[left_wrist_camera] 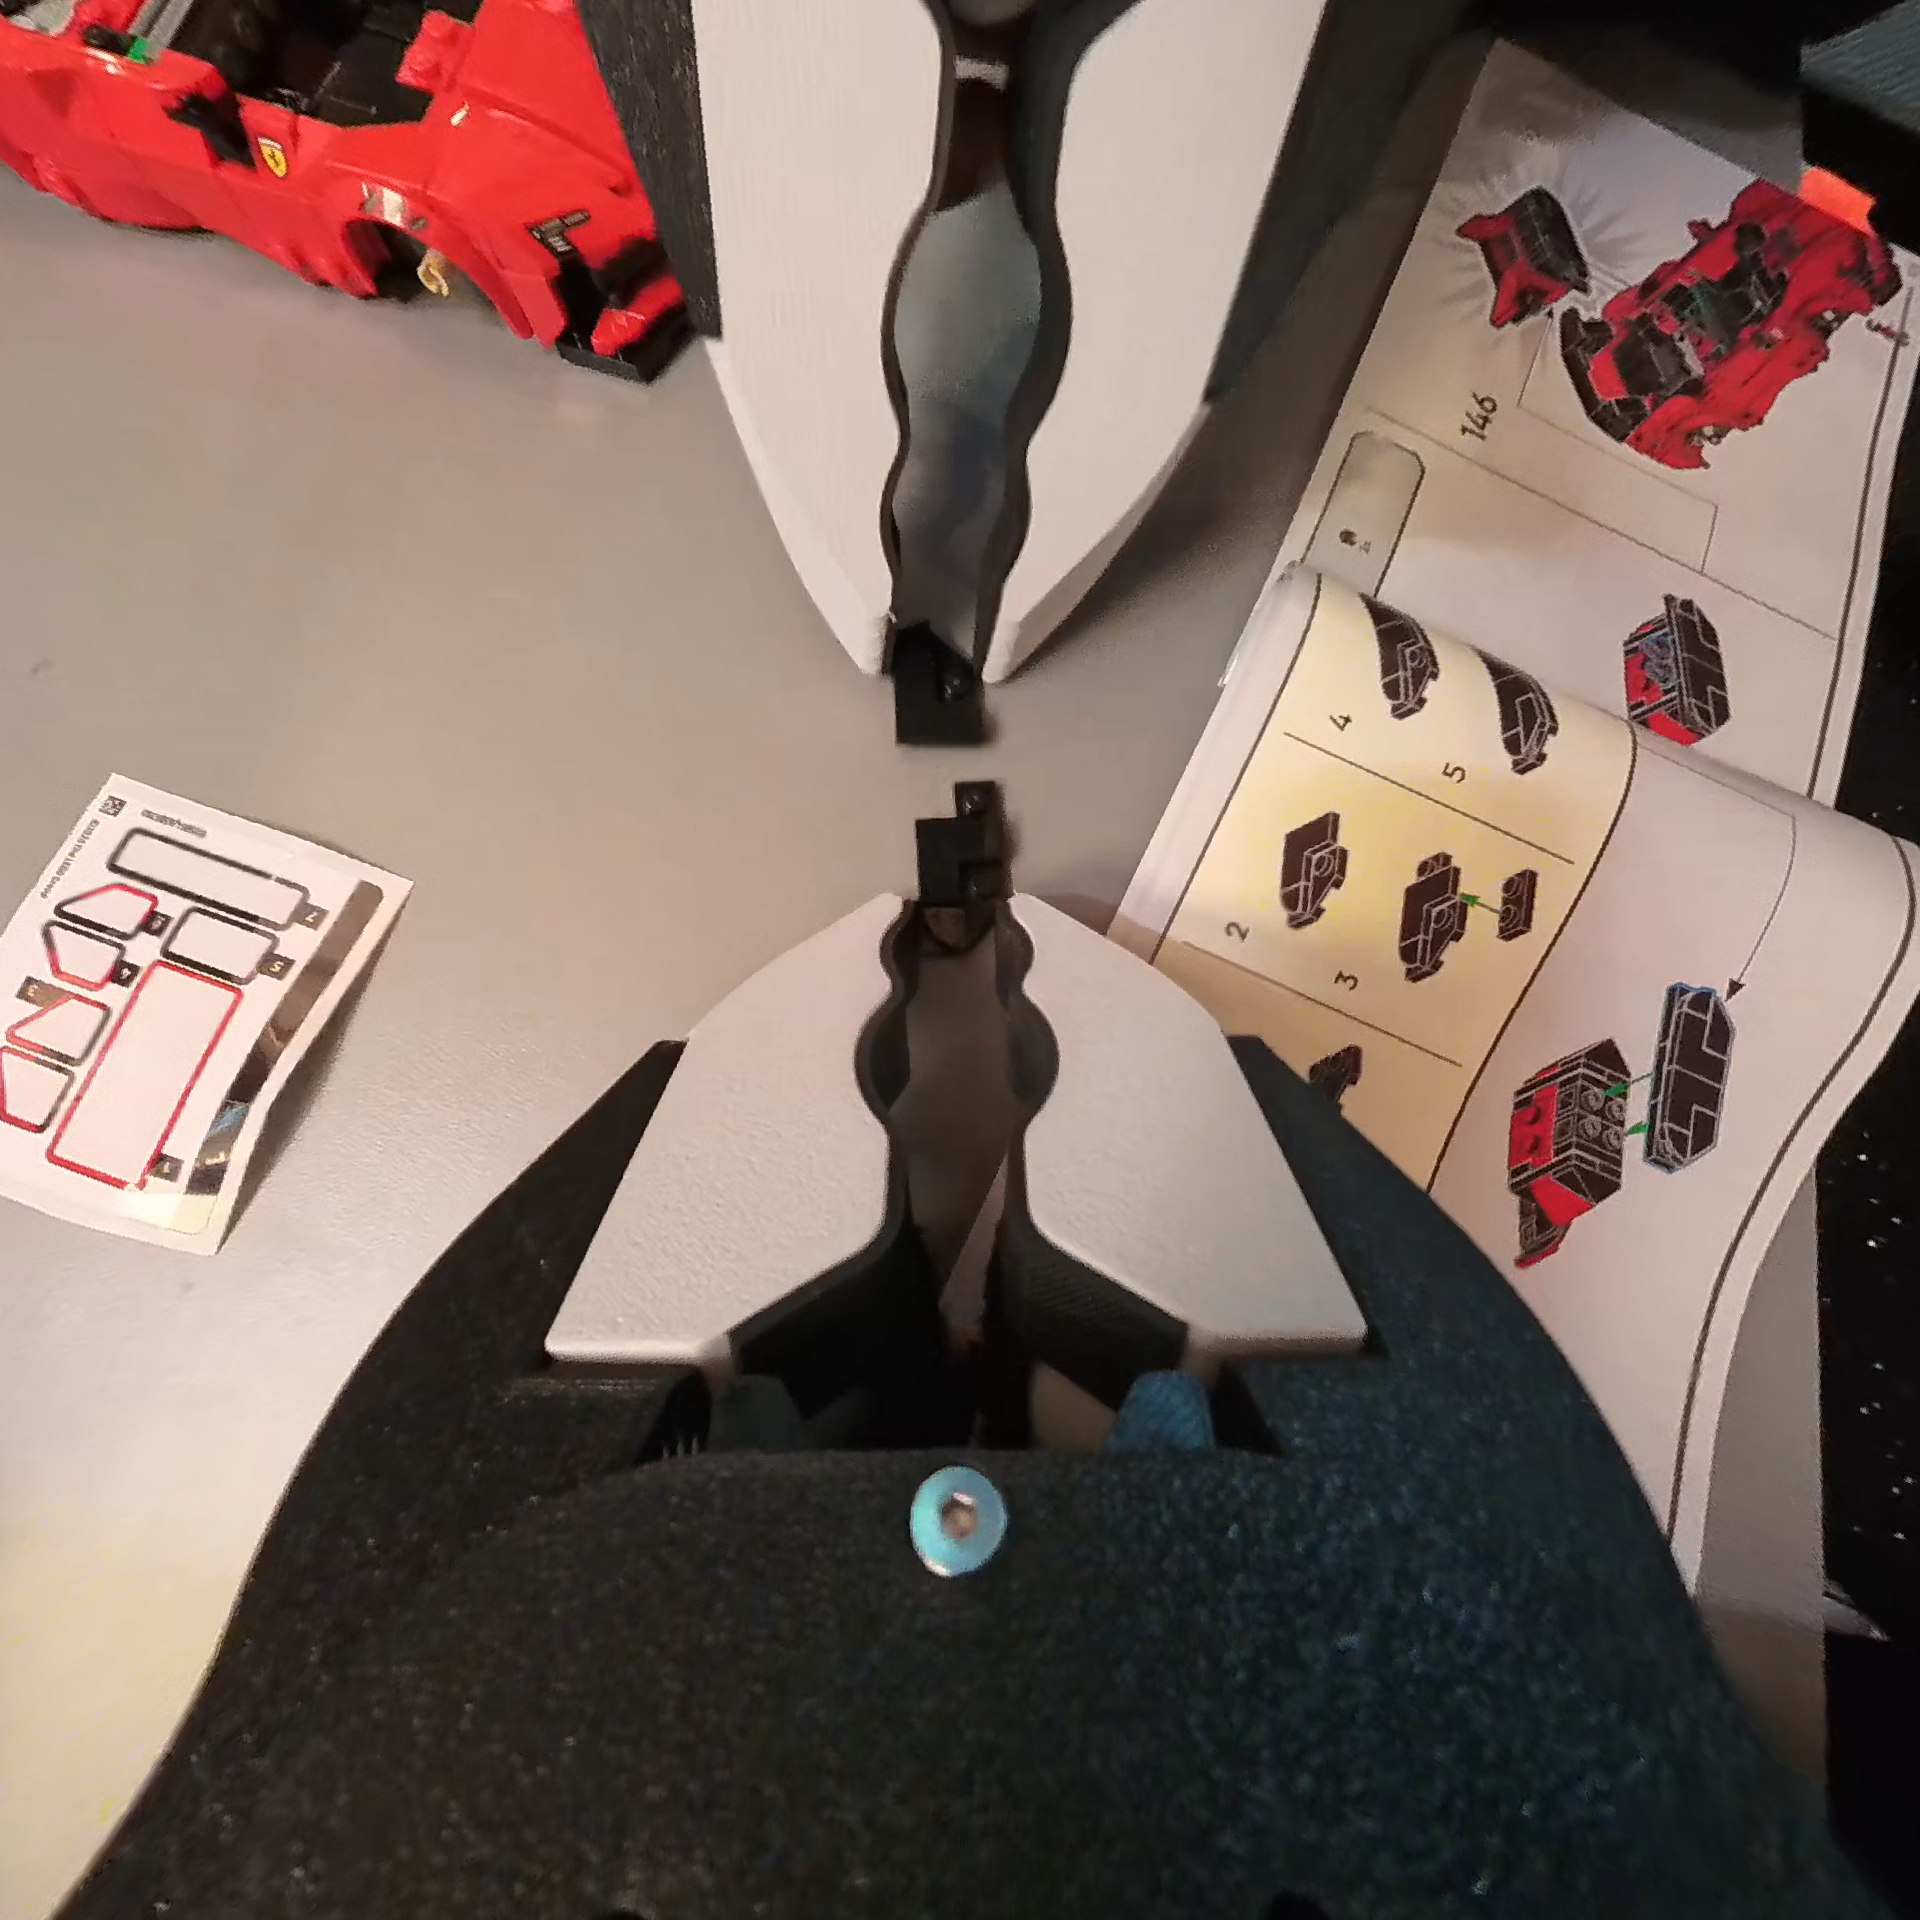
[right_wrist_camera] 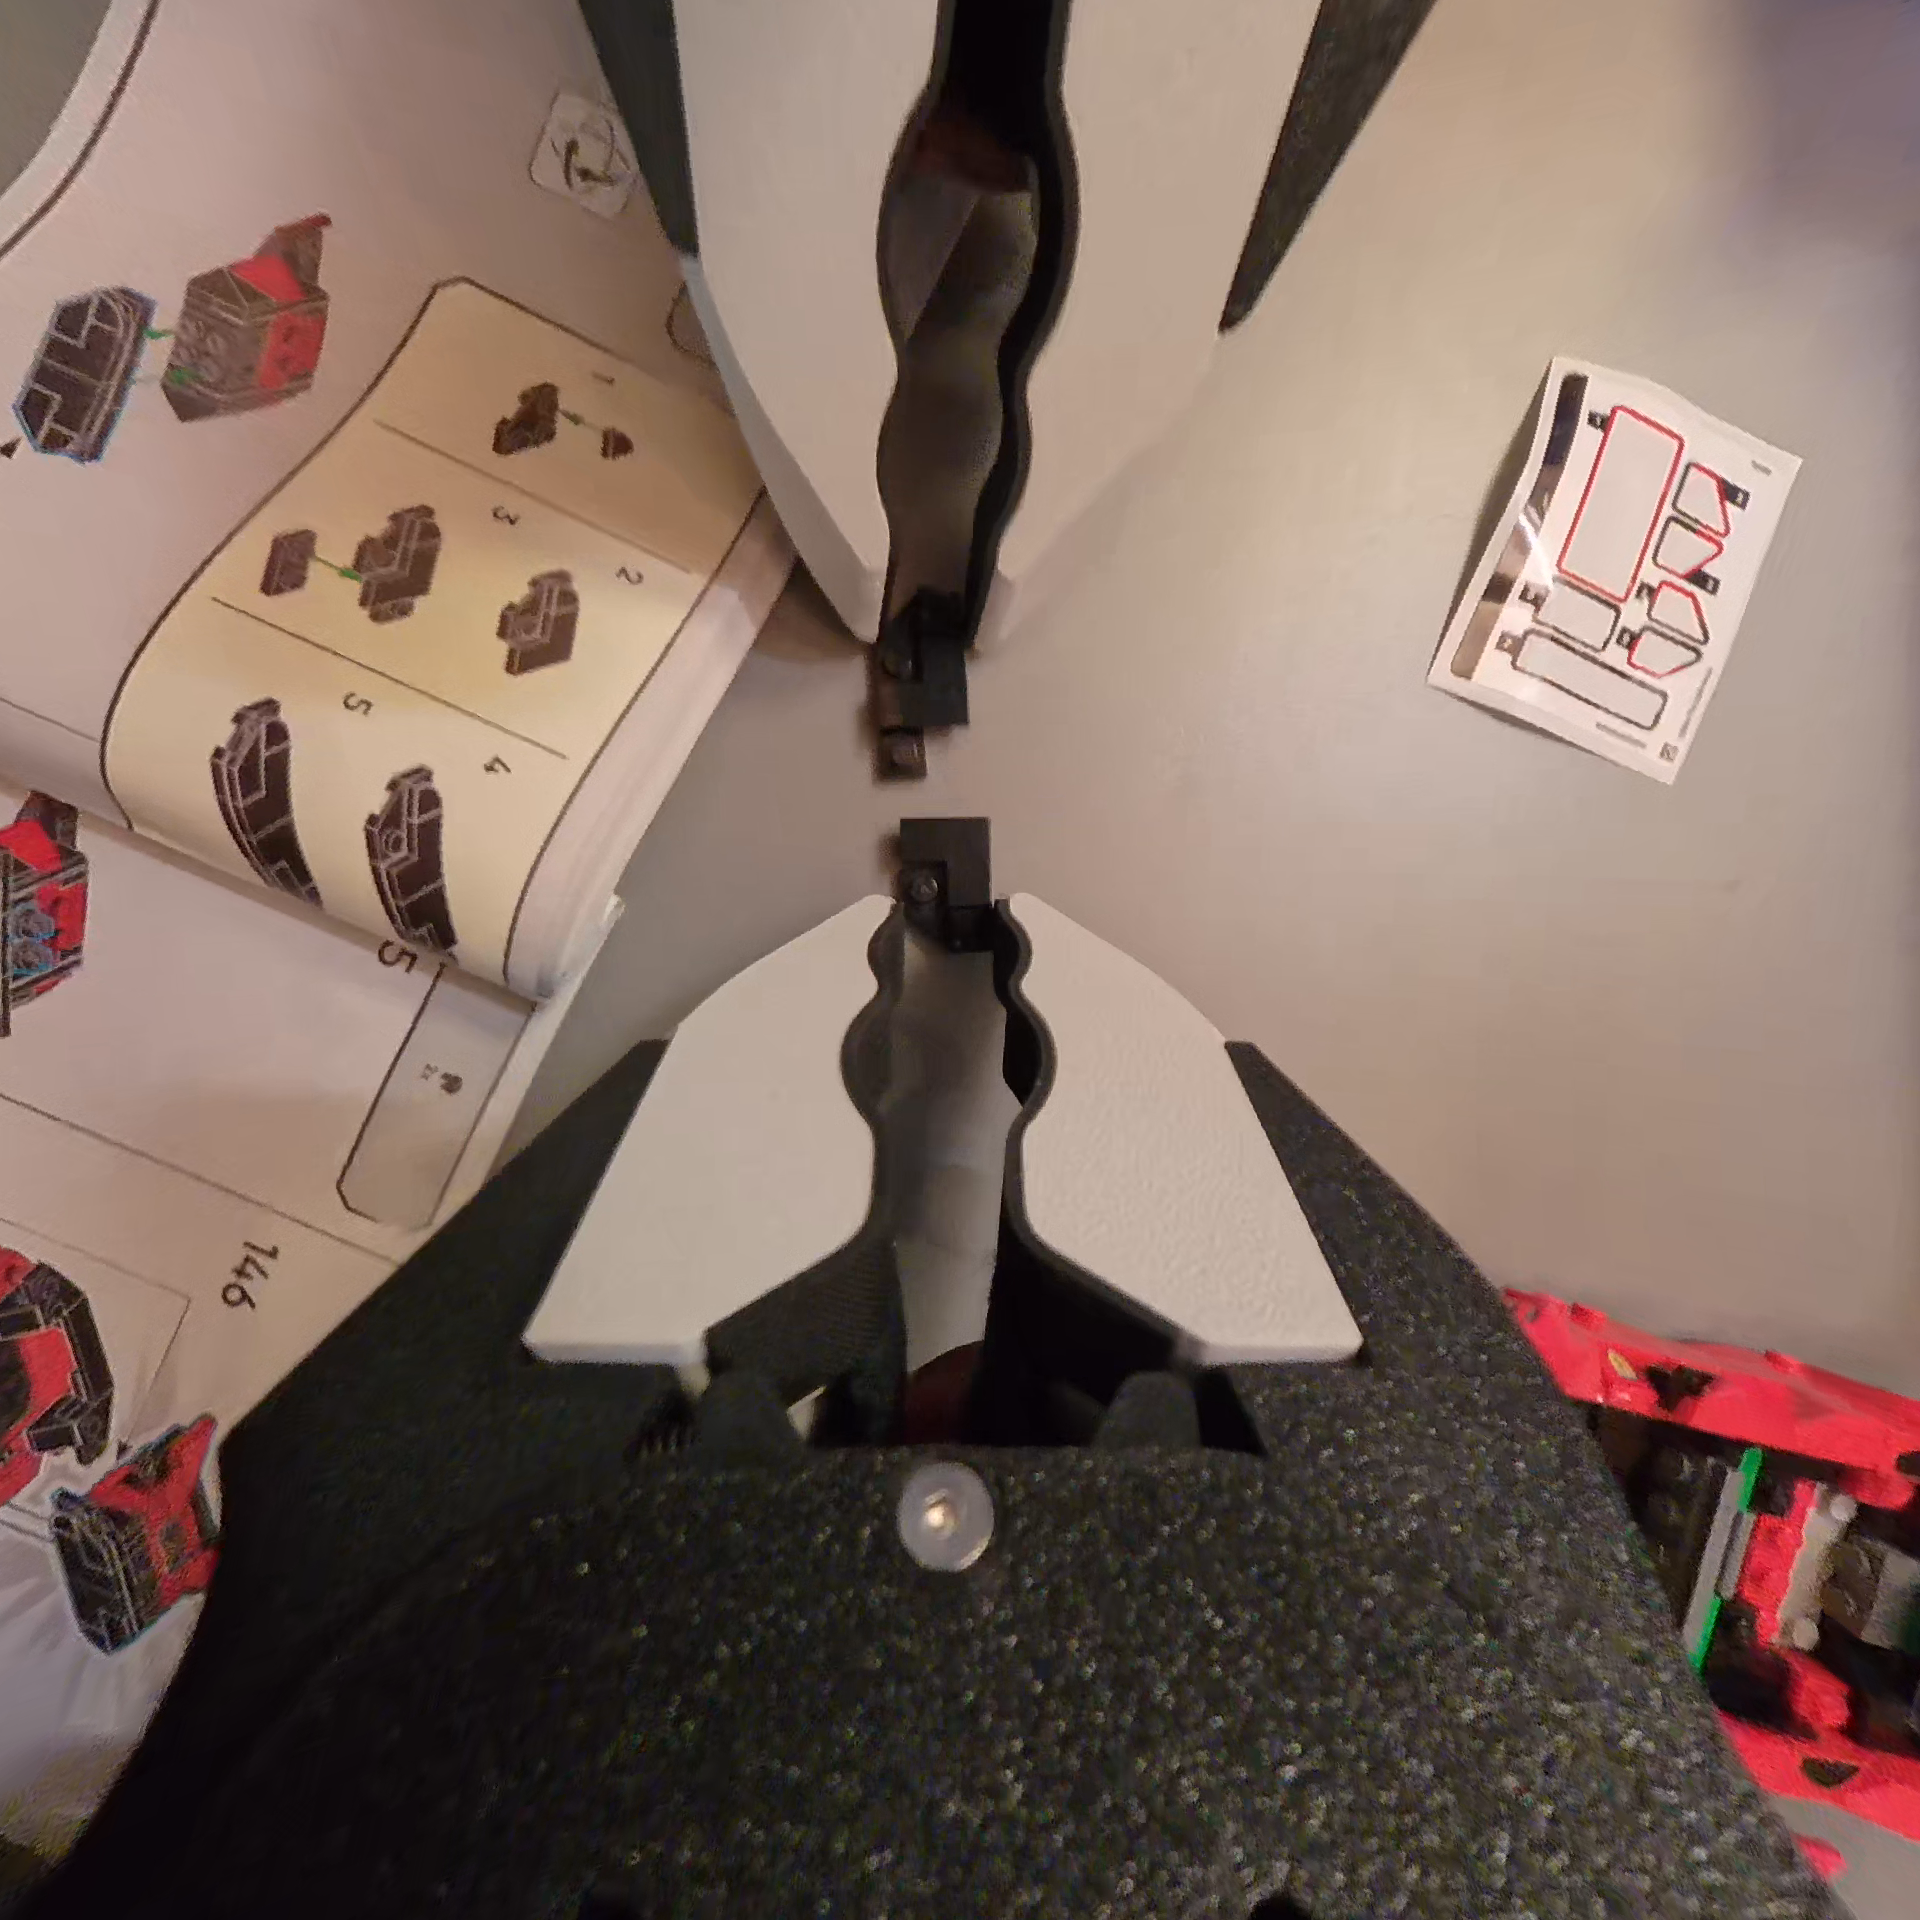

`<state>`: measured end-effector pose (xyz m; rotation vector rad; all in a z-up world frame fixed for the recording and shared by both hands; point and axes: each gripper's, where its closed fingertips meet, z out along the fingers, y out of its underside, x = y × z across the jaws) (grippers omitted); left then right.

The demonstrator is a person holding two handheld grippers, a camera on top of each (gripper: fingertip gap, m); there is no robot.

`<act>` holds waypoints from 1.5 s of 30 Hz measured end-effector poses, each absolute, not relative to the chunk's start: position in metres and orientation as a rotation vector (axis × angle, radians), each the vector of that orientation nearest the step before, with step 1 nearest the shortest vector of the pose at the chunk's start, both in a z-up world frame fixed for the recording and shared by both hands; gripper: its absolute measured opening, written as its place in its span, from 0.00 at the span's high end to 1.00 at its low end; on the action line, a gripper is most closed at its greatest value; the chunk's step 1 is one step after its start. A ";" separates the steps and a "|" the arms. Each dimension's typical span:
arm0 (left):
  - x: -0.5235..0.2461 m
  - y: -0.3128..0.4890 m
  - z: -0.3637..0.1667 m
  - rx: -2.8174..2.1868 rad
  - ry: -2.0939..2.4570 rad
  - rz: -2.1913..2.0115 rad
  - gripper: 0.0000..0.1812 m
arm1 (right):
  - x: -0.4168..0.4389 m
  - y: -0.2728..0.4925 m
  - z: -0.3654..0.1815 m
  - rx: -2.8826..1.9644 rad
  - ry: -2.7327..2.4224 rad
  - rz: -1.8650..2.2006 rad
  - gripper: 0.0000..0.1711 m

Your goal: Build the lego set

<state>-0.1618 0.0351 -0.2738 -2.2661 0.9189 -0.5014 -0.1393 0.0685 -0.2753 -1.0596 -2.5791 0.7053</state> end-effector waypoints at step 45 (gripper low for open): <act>-0.154 0.024 -0.241 -2.108 0.914 -0.379 0.89 | -0.123 0.063 -0.257 -1.018 -2.602 0.833 0.91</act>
